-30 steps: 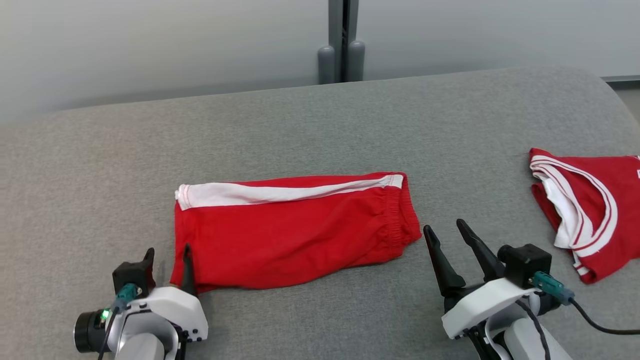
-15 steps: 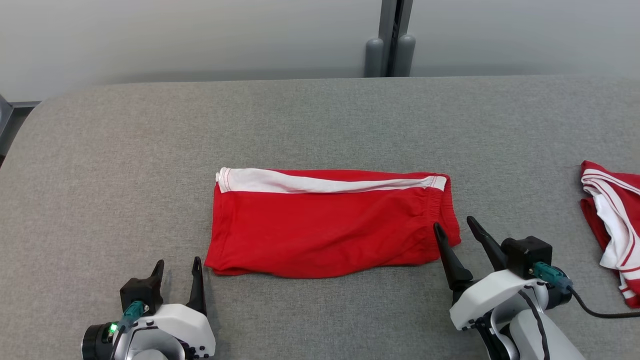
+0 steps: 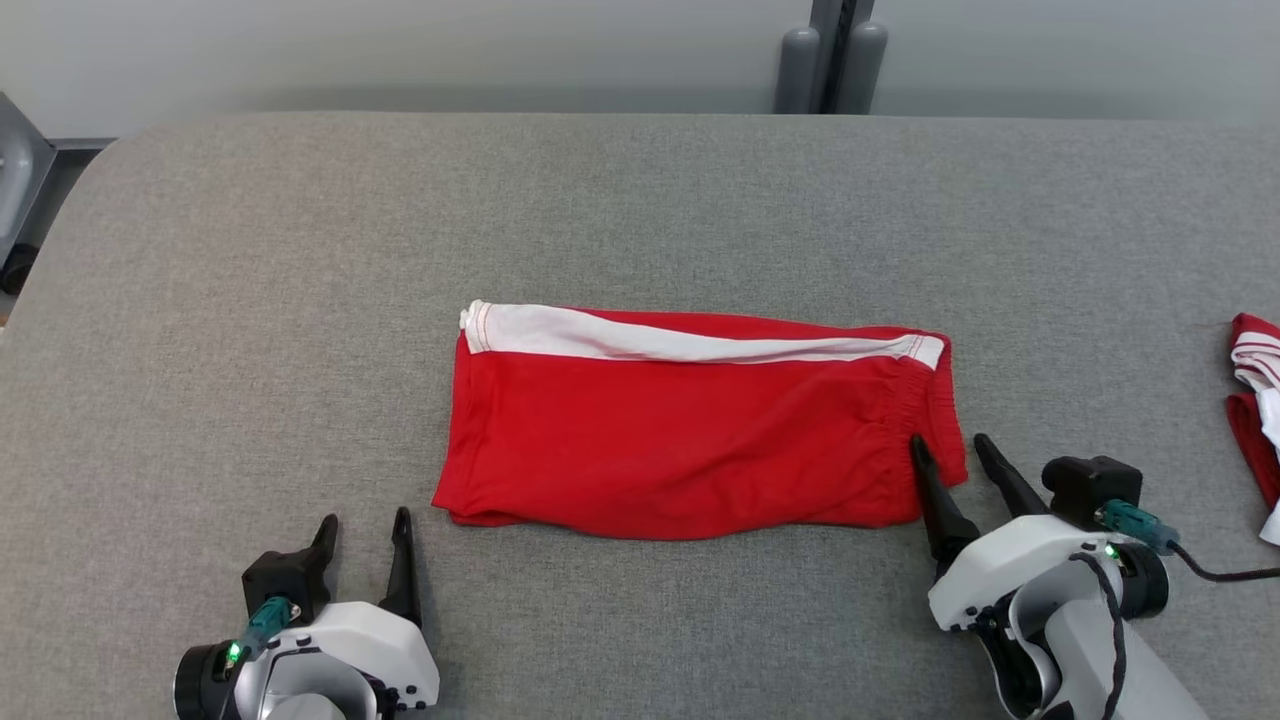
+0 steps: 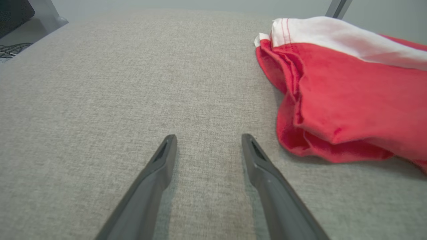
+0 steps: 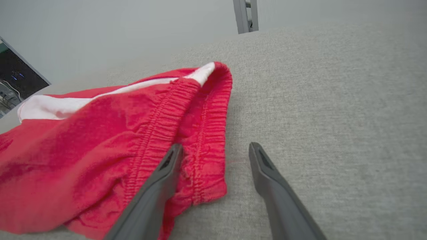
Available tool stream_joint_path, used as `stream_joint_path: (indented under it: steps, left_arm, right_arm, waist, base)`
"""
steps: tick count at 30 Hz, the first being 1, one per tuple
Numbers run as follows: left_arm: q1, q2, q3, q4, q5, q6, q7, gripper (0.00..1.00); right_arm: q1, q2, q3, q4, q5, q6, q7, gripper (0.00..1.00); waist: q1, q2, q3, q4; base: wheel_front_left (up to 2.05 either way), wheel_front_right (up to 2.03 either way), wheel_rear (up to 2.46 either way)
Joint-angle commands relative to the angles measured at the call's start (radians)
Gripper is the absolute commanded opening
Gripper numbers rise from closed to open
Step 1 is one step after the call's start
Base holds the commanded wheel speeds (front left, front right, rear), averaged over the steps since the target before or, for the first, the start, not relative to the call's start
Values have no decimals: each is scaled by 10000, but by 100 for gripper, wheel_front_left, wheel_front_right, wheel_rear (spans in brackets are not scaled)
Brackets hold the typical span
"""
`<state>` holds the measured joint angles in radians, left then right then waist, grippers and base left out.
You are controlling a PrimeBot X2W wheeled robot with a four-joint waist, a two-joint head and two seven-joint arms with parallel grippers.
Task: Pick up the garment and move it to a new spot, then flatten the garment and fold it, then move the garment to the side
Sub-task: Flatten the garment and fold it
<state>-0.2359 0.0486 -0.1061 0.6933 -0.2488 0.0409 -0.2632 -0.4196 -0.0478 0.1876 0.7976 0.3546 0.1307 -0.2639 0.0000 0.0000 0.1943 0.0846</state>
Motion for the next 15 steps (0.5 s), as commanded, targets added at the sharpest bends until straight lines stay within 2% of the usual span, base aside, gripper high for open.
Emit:
stream_joint_path:
  steps: [1, 4, 8, 12, 13, 14, 15]
  left_arm:
    - [-148, 45, -52, -53, -117, -47, -13, 100]
    - [-171, 49, -129, -84, -158, -73, -14, 100]
    - [-192, 46, -164, -55, -194, -59, -14, 100]
    - [-286, 50, -156, -12, -237, -65, -14, 100]
    - [-286, 50, -156, -12, -237, -65, -14, 100]
    - [-297, 49, -169, -2, -215, -64, -14, 100]
    - [-327, 45, -177, 6, -187, -67, -14, 100]
  right_arm:
    - [-82, -65, -67, 179, 290, -1, 0, 100]
    - [-141, -68, -281, 336, 523, -2, 0, 100]
    - [-115, -51, 128, 520, 545, -1, 4, 100]
    - [-196, 38, 1793, 498, 1404, 12, 53, 100]
    - [-196, 38, 1793, 498, 1404, 12, 53, 100]
    - [-219, 28, 2102, 495, 1596, 12, 53, 93]
    - [-250, 15, 2319, 464, 1784, 12, 52, 80]
  waist:
    - [0, 0, 85, 61]
    - [0, 0, 162, 89]
    - [0, 0, 223, 96]
    - [0, 0, 357, 121]
    - [0, 0, 357, 121]
    - [0, 0, 379, 130]
    - [0, 0, 395, 142]
  base:
    - [0, 0, 0]
    - [0, 0, 0]
    - [0, 0, 0]
    - [0, 0, 0]
    - [0, 0, 0]
    - [0, 0, 0]
    - [0, 0, 0]
